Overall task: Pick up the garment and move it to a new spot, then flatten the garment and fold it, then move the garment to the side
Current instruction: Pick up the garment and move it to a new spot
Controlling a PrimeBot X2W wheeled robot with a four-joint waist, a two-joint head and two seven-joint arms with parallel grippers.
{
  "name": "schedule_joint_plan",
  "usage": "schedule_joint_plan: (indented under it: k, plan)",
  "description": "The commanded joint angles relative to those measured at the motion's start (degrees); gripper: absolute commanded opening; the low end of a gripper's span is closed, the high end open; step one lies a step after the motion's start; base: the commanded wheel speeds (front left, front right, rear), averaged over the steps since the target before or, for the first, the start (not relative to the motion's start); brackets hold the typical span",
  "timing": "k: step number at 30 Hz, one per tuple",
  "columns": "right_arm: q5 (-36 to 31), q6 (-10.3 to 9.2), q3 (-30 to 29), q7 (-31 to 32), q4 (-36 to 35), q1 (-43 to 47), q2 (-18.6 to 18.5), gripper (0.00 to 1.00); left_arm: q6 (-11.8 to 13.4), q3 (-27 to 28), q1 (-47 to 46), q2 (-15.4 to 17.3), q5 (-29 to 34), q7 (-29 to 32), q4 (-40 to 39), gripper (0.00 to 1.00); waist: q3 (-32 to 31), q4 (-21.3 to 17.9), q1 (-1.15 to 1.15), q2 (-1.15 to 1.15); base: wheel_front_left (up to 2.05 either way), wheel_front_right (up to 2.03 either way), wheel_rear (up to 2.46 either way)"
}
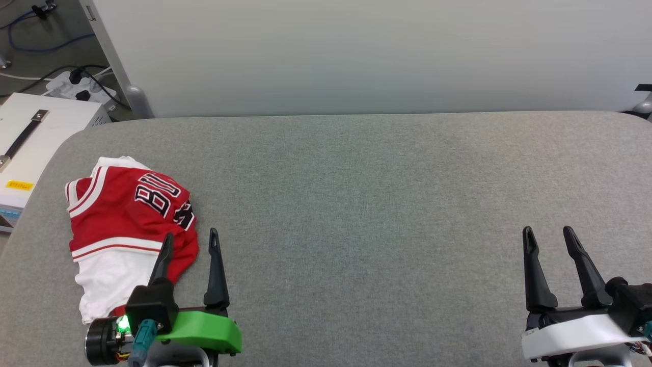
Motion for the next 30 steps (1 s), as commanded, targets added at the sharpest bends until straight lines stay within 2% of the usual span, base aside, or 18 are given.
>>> schedule_joint_plan:
  k: [1,18,30]
  plan:
    - [0.6,0.33,-0.1,-0.6,-0.6,0.7,-0.2,1.00,0.3,-0.2,1.1,-0.2,-0.6,-0.6,-0.2,1.00,0.1,0.0,0.00,0.00,0.00,0.00,0.00]
    - [1.8,0.39,-0.1,-2.6,-1.4,2.0,-0.2,1.00,1.2,-1.1,1.7,-0.2,-0.5,-2.6,0.2,1.00,-0.1,0.1,0.00,0.00,0.00,0.00,0.00]
    - [1.6,0.41,0.3,-3.3,-1.7,2.8,-0.3,1.00,1.0,-1.6,2.4,-0.2,-1.0,-3.4,0.1,1.00,-0.5,0.0,0.00,0.00,0.00,0.00,0.00]
